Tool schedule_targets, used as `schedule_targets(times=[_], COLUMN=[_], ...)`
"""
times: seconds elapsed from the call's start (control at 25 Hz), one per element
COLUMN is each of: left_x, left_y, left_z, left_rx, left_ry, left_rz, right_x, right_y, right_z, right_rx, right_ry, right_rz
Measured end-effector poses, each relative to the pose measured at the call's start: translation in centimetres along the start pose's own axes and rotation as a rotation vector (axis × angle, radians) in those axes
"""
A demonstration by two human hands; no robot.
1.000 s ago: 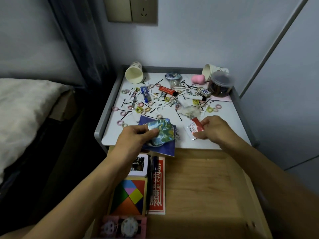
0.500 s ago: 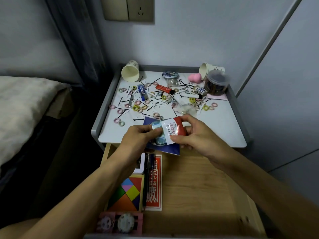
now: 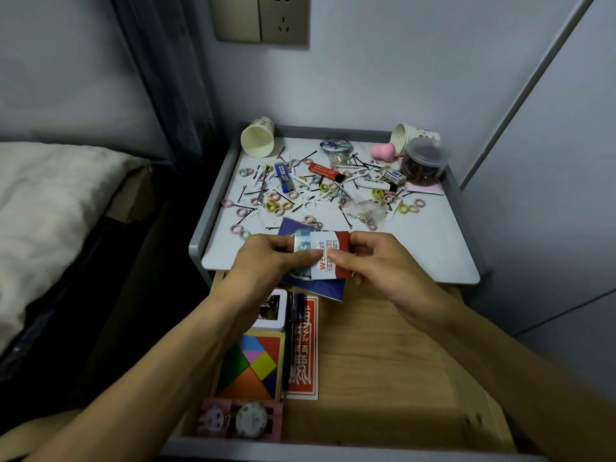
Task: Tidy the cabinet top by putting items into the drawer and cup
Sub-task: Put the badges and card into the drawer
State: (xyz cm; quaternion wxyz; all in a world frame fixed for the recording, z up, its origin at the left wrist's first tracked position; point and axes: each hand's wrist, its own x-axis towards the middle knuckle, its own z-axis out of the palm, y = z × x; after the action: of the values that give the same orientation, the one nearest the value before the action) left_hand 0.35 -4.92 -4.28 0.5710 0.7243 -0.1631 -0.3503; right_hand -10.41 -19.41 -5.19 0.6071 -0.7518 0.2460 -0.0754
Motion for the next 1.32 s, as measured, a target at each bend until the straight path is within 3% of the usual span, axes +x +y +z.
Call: schedule_targets(times=[0.2,0.4,0.52,0.84,1.04,1.32], left_x=[-1.0,-1.4,-1.7,-1.4,-1.3,-1.3], left_y=[0.3,-0.3,-0.7,-0.4,-0.3,-0.8], left_z=[-3.7,-10.8,-13.2,-14.3,-14.3,-13.4], left_rx=[0.181,0.629,0.778,0.759,0.763,0.757], left_ry=[-0.043,0.219,0.238,0.208,0.208,0.187], left_rz=[-0.034,0.081,0.04,0.018,0.029,0.037], right_x=[-0.6,-0.6,0.7,6.7,8.2,7.1], right_y=[0.1,3.2,6.1,9.3,10.9,9.2], right_z=[2.9,6.1,9.9,15.9,17.1,16.0], right_rx=[0.065,0.166,0.104,0.1,-0.056,0.032], right_ry=[-0.073,-0.089,-0.092,0.046,0.103,0.037], right_rz=[0.004,0.183,0.345,0.426,0.429,0.436])
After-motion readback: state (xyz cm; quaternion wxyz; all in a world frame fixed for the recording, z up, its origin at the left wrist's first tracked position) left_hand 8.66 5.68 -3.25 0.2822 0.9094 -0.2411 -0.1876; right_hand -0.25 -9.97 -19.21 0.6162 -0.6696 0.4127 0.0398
